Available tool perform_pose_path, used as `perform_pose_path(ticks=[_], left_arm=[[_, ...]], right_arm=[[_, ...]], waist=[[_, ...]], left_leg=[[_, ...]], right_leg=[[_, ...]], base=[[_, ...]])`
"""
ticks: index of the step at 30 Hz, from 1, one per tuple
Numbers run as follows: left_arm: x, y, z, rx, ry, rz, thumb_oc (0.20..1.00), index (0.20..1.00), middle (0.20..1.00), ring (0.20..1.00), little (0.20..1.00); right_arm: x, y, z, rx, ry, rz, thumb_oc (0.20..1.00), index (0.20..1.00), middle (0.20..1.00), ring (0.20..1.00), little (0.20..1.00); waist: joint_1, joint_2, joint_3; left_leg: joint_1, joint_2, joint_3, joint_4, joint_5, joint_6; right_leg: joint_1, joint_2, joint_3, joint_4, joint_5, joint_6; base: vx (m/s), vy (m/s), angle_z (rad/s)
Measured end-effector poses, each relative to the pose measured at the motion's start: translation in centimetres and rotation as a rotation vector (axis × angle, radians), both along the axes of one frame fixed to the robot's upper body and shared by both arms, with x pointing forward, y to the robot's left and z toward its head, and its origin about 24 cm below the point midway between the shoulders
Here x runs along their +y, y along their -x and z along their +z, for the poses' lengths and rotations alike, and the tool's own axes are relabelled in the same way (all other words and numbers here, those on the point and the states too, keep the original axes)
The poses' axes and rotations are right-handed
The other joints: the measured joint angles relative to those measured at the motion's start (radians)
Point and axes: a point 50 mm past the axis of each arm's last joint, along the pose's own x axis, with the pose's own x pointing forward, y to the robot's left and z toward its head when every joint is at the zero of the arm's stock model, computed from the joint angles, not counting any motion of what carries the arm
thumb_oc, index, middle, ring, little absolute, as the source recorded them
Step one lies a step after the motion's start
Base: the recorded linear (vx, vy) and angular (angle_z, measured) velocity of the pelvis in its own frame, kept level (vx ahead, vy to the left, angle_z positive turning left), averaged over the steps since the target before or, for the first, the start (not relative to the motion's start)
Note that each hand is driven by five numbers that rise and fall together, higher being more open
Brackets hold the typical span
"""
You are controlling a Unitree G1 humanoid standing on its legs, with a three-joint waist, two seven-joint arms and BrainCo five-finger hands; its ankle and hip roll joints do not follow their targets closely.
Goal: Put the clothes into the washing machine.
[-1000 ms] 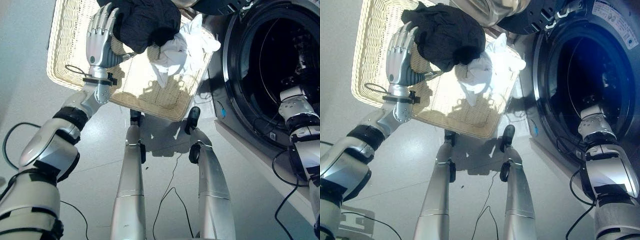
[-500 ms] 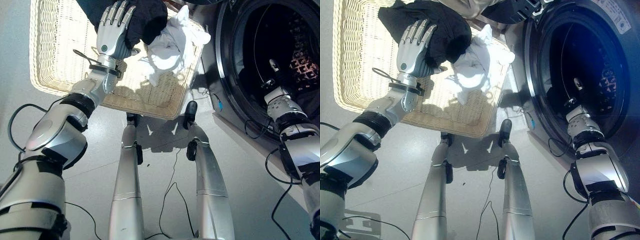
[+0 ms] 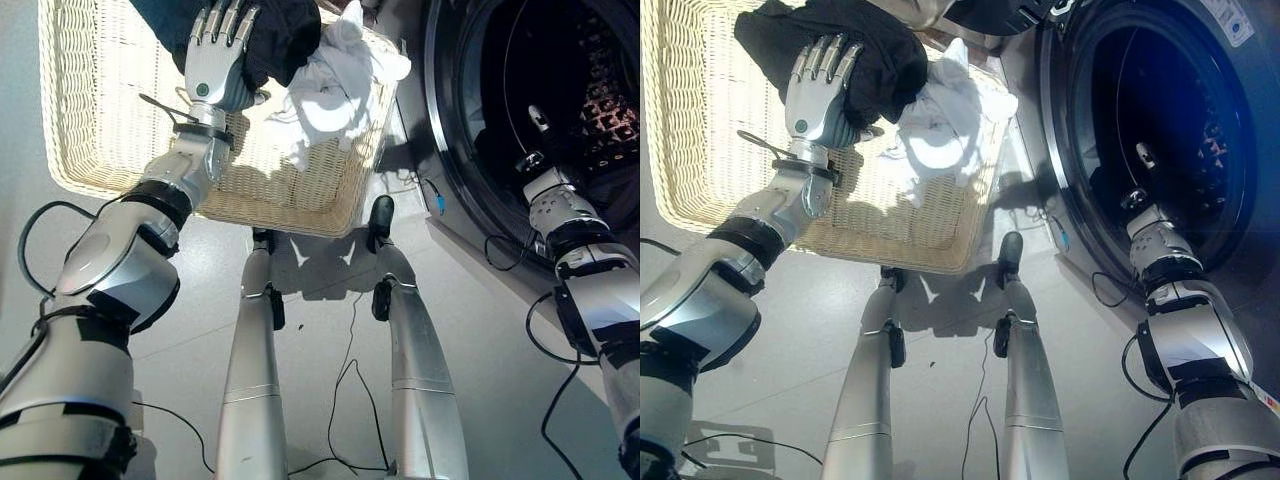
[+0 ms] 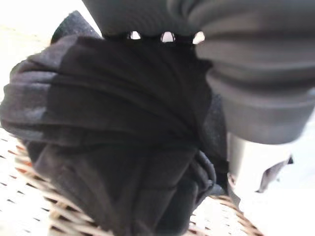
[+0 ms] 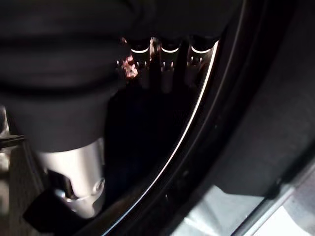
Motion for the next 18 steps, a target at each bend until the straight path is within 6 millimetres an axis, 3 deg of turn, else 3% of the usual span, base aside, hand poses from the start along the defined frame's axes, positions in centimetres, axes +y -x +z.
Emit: perform_pose_path(ticks=[4,7,18], left_arm=[[0.3,0.0,0.5,0.003,0.002,0.027,0.2,0.2,0.2,0.2,0.2],[0.3,0.0,2.1,0.0,0.003,0.044,0.2,0.2,0.2,0.2,0.2],[0.3,-0.1,2.2,0.024,0.02,0.049,0.2,0.2,0.2,0.2,0.2]], right_arm=[[0.5,-0.2,0.2,-0.022,0.005,0.02,1.0,1.0,1.0,1.0,1.0],[1.0,-0.3,0.7,-0.054,0.015,0.042,1.0,1.0,1.0,1.0,1.0],[1.5,-0.2,0.7,-0.121,0.04,0.067,1.0,1.0,1.0,1.0,1.0]], waist=[[-0.006,0.0,0.0],[-0.011,0.0,-0.001],[-0.013,0.001,-0.001]], left_leg=[[0.0,0.0,0.001,-0.001,0.0,0.0],[0.001,0.003,0.013,-0.009,0.001,0.002],[0.005,0.005,0.021,-0.02,0.002,0.002]], right_leg=[[0.0,0.0,0.0,-0.002,0.001,0.0],[-0.002,0.003,0.009,-0.018,0.01,0.001],[-0.005,0.005,0.015,-0.023,0.01,0.001]], base=[[0.0,0.001,-0.01],[0.0,0.013,-0.05],[0.0,0.0,0.0]])
